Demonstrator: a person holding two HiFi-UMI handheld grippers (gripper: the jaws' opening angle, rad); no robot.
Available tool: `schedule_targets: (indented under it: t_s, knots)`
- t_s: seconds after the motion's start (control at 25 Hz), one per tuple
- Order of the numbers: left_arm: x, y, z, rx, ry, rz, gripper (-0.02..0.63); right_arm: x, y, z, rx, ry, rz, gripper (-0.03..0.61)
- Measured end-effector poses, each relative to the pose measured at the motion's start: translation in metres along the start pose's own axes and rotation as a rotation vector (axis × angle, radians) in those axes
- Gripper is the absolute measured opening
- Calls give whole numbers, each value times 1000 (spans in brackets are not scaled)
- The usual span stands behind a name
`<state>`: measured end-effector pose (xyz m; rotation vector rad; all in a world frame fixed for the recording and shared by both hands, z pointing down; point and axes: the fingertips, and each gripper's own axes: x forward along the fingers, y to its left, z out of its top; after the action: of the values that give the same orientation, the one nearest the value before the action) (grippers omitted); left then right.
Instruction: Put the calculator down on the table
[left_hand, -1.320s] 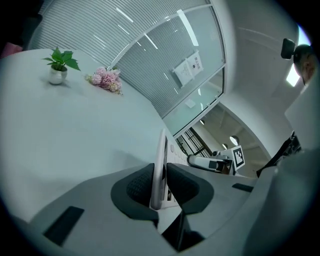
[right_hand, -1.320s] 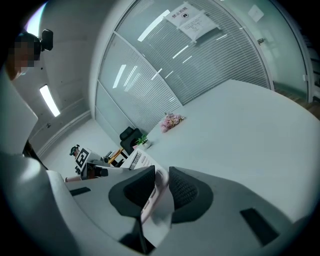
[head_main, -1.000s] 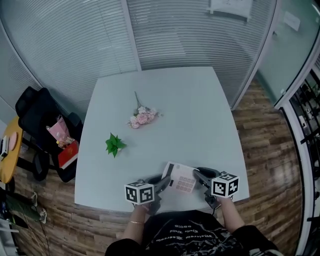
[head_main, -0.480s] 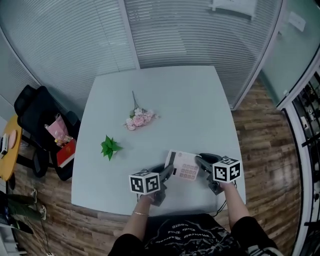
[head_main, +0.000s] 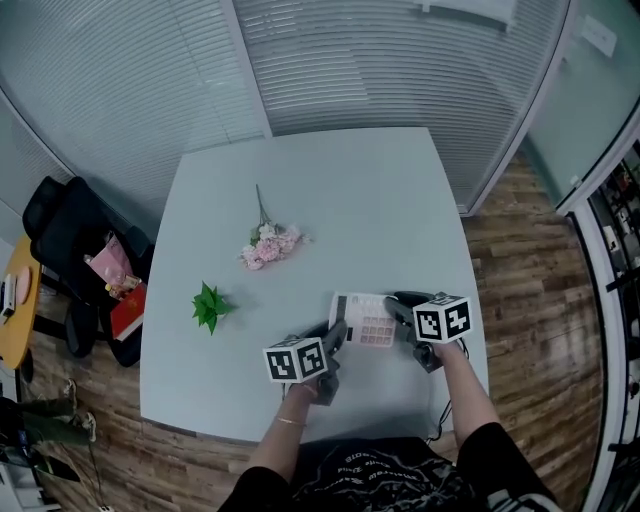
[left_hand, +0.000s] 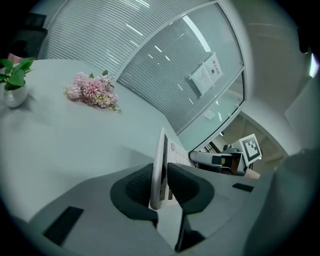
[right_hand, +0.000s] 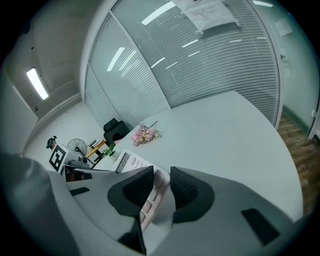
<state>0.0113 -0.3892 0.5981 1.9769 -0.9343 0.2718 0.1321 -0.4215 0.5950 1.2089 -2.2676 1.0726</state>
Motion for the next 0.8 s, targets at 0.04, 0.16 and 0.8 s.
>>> schedule_targets:
  t_s: [0.04, 0.16, 0.8]
  knots:
    - [4, 2, 2, -5, 3, 10, 91, 5, -4, 2, -1, 13, -4, 114]
    - [17, 9, 6, -19, 12, 35, 91, 18, -17, 6, -6, 47, -12, 115]
    - [63, 39, 16, -80, 77, 86, 91, 64, -57, 14, 40, 114, -22, 117]
